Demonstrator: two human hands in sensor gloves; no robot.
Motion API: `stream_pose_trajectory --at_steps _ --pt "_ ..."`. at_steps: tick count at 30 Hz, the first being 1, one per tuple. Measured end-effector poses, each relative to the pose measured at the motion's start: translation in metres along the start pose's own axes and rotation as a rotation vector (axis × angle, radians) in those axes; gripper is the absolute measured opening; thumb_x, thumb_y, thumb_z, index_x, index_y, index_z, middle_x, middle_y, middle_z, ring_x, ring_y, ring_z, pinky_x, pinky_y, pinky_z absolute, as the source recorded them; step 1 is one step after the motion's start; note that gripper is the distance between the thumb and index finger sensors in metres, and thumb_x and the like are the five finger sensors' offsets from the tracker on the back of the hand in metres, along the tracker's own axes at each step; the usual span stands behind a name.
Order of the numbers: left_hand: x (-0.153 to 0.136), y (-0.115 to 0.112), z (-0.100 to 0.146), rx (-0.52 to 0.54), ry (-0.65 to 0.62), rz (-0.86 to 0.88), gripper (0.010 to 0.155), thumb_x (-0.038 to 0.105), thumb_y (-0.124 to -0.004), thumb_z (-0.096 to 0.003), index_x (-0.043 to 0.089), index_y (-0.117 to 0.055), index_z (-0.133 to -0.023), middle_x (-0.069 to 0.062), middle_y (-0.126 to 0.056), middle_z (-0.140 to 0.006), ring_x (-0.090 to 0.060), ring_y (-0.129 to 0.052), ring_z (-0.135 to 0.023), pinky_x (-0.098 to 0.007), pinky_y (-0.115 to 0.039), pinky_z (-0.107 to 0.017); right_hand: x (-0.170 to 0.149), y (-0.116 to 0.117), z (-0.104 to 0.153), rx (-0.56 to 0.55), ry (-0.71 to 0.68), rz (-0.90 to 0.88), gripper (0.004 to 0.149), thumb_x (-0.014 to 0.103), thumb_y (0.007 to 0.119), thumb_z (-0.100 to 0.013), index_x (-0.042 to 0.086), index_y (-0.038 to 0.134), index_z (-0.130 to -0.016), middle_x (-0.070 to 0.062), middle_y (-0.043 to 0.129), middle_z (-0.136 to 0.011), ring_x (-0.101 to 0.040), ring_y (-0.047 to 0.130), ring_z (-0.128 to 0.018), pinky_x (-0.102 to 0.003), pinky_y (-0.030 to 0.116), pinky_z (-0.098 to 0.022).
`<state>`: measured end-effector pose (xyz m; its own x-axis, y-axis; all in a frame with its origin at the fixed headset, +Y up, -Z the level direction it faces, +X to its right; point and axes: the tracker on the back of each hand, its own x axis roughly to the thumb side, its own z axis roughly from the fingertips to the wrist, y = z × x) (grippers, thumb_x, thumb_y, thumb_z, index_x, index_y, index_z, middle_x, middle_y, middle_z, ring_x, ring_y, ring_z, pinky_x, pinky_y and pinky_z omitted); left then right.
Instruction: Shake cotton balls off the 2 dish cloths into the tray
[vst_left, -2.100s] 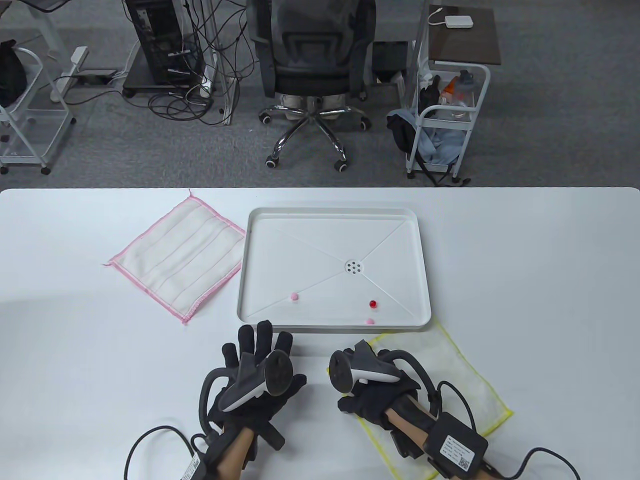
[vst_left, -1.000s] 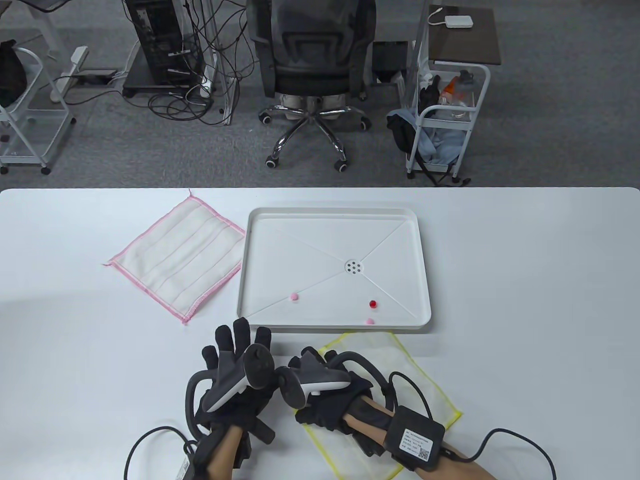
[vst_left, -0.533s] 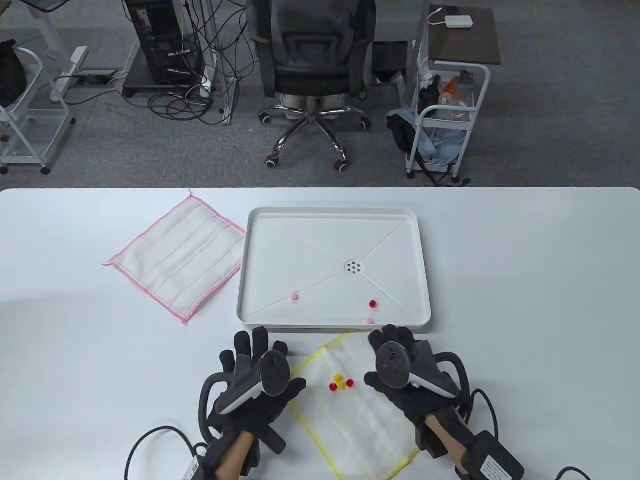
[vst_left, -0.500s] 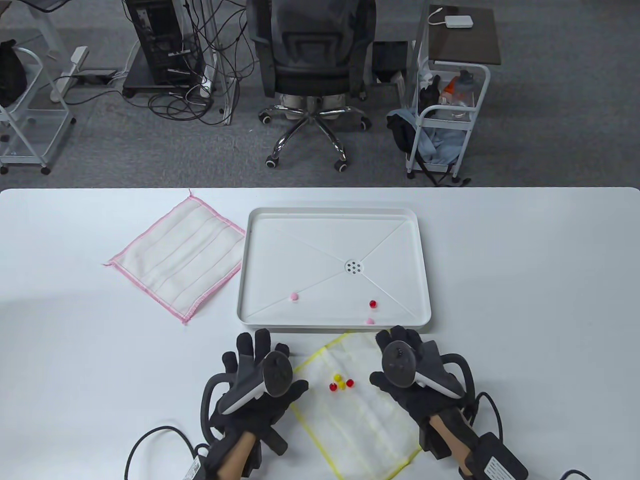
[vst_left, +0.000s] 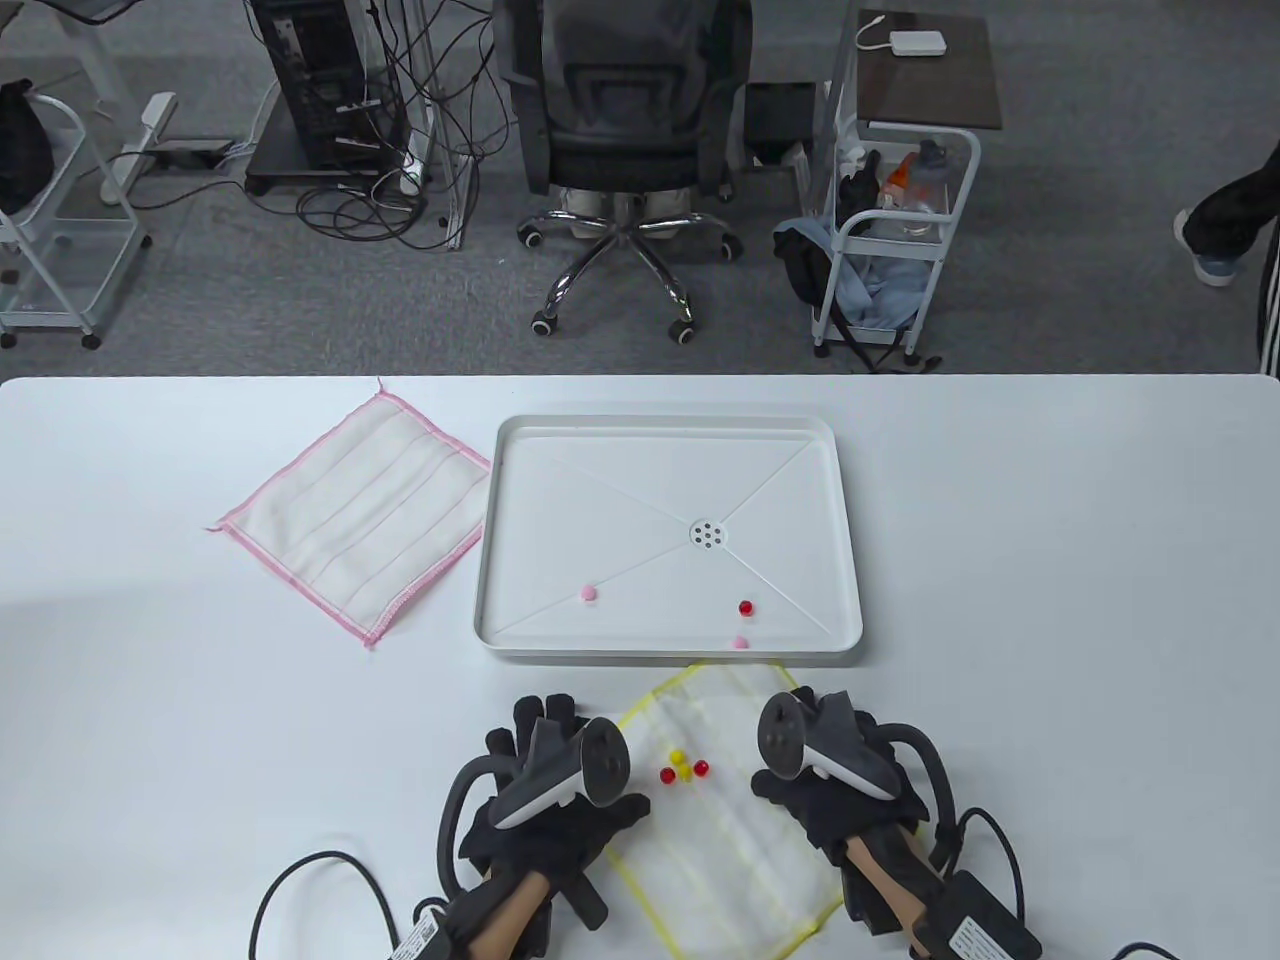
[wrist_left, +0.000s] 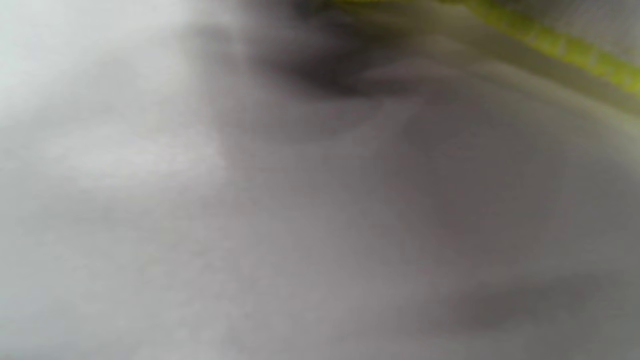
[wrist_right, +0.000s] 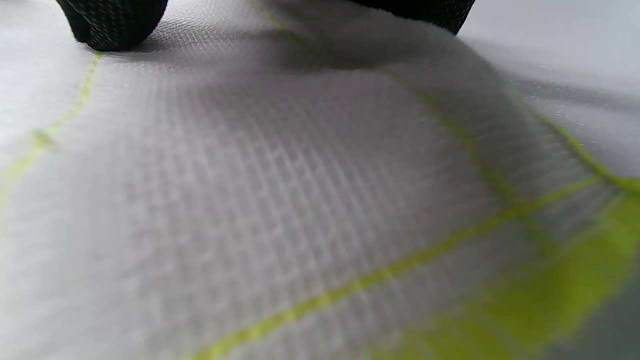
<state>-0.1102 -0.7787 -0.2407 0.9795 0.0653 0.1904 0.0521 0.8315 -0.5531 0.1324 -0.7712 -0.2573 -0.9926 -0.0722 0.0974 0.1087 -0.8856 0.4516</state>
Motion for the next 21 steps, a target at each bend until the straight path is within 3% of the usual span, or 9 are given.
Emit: stream_pose_trajectory --at_steps 7,10,15,21 --pt "0.006 0.004 0.004 0.036 -0.061 0.119 0.078 0.064 -0.058 -0.0537 0.022 -0.033 -0.115 -0.015 -0.006 -0.118 -0.046 -0.009 -0.103 -0.063 -0.024 -0.077 0.006 -0.004 0.005 -0.081 -0.028 -0.048 0.08 0.048 0.076 -0.048 0.008 0.041 -0.107 -0.023 0.054 -0.1 -0.04 0.07 -0.075 -0.04 0.073 -0.054" --pt "0.006 0.006 0.007 0.052 -0.078 0.182 0.072 0.059 -0.062 -0.0545 0.026 -0.038 -0.114 -0.016 -0.013 -0.119 -0.046 -0.019 -0.105 -0.061 -0.034 -0.08 0.007 -0.005 0.007 -0.105 -0.057 -0.102 0.074 0.042 0.079 -0.049 0.008 0.047 -0.106 -0.021 0.06 -0.096 -0.036 0.076 -0.07 -0.037 0.077 -0.049" --pt "0.007 0.01 0.011 0.099 -0.087 0.232 0.067 0.054 -0.066 -0.0547 0.03 -0.041 -0.112 -0.016 -0.03 -0.118 -0.041 -0.044 -0.105 -0.048 -0.059 -0.079 0.008 -0.008 0.01 -0.127 -0.125 -0.211 0.063 0.034 0.079 -0.052 0.011 0.053 -0.104 -0.018 0.068 -0.094 -0.034 0.084 -0.065 -0.034 0.081 -0.044" --pt "0.002 0.016 0.017 0.146 -0.092 0.343 0.061 0.048 -0.068 -0.0553 0.033 -0.046 -0.11 -0.015 -0.049 -0.113 -0.032 -0.071 -0.096 -0.03 -0.083 -0.066 0.006 -0.01 0.009 -0.102 -0.192 -0.366 0.057 0.031 0.076 -0.054 0.013 0.055 -0.103 -0.017 0.074 -0.092 -0.029 0.094 -0.057 -0.031 0.086 -0.035"
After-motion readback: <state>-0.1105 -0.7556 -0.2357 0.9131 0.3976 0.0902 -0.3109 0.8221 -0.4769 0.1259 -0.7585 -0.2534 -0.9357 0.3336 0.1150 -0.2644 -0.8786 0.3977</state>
